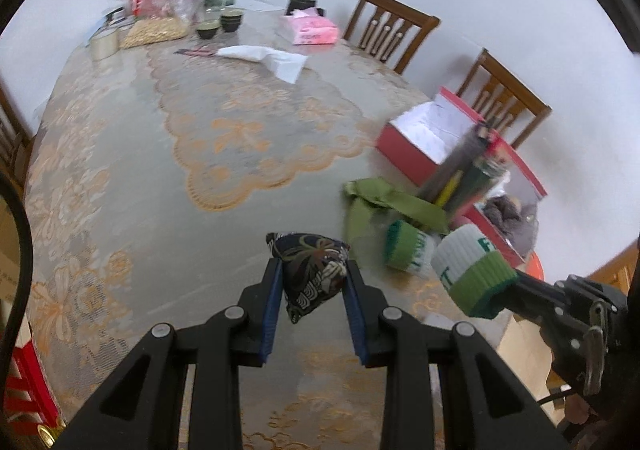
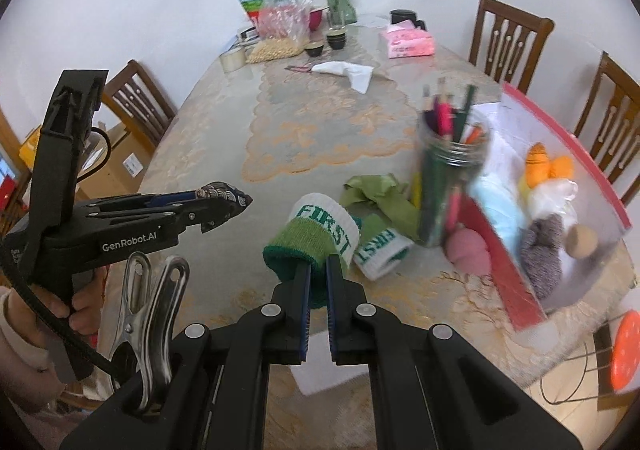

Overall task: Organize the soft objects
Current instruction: 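Carry the black pouch and green sweatband in both grippers toward the box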

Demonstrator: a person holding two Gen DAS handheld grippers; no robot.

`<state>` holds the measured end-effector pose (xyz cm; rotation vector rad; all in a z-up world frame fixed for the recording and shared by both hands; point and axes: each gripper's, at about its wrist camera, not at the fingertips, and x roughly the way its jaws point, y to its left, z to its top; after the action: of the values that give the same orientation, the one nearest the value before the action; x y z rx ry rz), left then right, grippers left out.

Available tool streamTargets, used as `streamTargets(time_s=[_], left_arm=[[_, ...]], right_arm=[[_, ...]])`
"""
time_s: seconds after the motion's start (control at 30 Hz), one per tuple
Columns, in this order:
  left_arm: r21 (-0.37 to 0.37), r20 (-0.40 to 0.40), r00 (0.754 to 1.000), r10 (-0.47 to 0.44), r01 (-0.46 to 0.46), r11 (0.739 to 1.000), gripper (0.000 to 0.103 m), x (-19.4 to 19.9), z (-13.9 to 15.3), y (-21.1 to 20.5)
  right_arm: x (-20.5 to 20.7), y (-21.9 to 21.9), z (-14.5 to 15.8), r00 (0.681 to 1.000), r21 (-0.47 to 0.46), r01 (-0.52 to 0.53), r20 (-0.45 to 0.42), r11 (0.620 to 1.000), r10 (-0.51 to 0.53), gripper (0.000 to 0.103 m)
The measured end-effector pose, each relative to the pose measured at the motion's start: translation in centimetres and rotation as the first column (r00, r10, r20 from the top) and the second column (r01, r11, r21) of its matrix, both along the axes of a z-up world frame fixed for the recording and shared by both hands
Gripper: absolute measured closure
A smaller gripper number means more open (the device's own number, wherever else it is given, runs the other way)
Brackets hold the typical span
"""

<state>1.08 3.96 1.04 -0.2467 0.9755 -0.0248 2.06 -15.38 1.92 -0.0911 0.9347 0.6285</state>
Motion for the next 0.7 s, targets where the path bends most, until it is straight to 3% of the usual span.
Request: streamTargets(time_s=[0.7], left_arm=[[0.019, 0.078, 0.965, -0.251, 0.250, 0.968, 0.072, 2.7, 4.2, -12.2]], right_arm=[[-0.6, -10.6, 2.5, 0.972, 0.027, 0.230, 0.036, 0.973, -0.231, 0.095]])
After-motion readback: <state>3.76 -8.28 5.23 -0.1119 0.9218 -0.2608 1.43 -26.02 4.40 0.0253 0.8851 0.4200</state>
